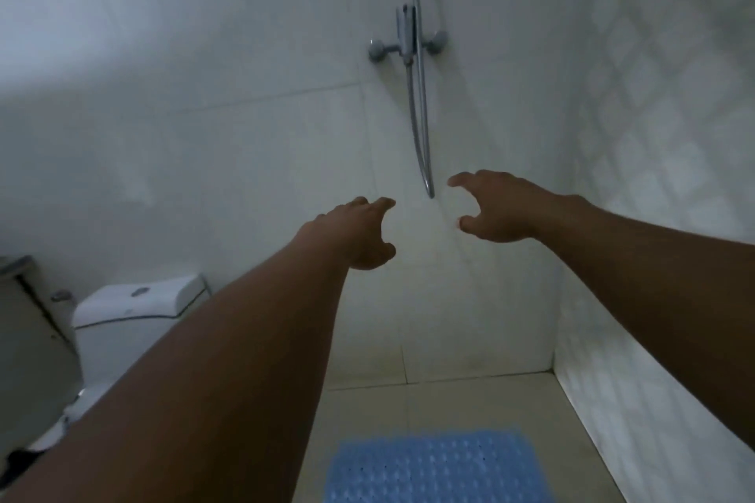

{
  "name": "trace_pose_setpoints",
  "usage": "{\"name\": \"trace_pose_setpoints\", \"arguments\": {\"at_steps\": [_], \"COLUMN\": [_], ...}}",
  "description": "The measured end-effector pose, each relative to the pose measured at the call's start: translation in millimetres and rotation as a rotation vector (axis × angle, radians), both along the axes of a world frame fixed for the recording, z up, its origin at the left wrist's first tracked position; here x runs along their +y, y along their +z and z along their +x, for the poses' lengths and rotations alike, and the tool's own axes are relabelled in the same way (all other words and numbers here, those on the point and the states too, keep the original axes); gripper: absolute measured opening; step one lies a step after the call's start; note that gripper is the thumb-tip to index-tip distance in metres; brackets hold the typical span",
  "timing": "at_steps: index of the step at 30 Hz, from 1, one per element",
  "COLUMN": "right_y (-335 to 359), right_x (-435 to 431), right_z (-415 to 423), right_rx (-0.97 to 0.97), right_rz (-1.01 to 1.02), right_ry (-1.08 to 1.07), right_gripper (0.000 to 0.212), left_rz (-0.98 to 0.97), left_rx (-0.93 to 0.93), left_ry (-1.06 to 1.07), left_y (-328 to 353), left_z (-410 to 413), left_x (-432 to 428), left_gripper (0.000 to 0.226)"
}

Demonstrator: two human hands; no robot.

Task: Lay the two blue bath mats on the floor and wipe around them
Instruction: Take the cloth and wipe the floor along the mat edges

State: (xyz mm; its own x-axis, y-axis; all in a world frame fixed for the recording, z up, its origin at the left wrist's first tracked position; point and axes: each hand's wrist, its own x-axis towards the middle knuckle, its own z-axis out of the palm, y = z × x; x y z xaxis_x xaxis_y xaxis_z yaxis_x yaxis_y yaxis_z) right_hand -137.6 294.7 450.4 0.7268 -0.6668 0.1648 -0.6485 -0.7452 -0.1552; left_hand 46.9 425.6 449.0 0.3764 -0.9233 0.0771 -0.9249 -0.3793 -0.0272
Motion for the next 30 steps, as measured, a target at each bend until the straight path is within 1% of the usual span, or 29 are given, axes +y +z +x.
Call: {"name": "trace_pose_setpoints", "arguments": {"at_steps": [3, 6, 8, 10, 15, 20, 25, 27, 30], "right_y": [105.9, 196.7, 242.3, 272.7, 302.4, 308.7, 327.5, 340.3, 358.8], "right_x": [6.2, 14.7, 19.9, 25.2, 37.2, 36.5, 8.9, -5.4, -20.2], "right_z": [6.1, 13.0, 17.6, 20.1, 16.5, -19.5, -83.6, -110.1, -148.7], "right_rx": [0.015, 0.005, -0.008, -0.015, -0.017, -0.021, -0.025, -0.016, -0.019], "right_rz": [0.021, 0.041, 0.034, 0.034, 0.021, 0.052, 0.052, 0.032, 0.004], "right_ry": [0.002, 0.01, 0.007, -0.004, -0.038, -0.106, -0.25, -0.295, -0.355], "right_gripper": [0.074, 0.075, 0.076, 0.075, 0.075, 0.071, 0.069, 0.069, 0.067], "left_rz": [0.052, 0.085, 0.078, 0.072, 0.076, 0.082, 0.038, -0.002, -0.008], "left_rx": [0.048, 0.07, 0.058, 0.044, 0.012, 0.008, -0.015, -0.037, -0.049], "left_ry": [0.015, 0.012, 0.006, -0.004, -0.039, -0.109, -0.228, -0.266, -0.304], "left_y": [98.7, 179.7, 220.5, 250.4, 284.9, 299.1, 320.5, 332.3, 351.6], "left_z": [2.6, 3.4, 4.4, 5.7, 7.8, -2.4, -54.4, -78.4, -113.1], "left_x": [1.7, 3.6, 4.2, 6.3, 14.1, -1.8, -47.7, -66.4, -92.8], "left_gripper": [0.082, 0.082, 0.082, 0.081, 0.082, 0.083, 0.085, 0.085, 0.088]}}
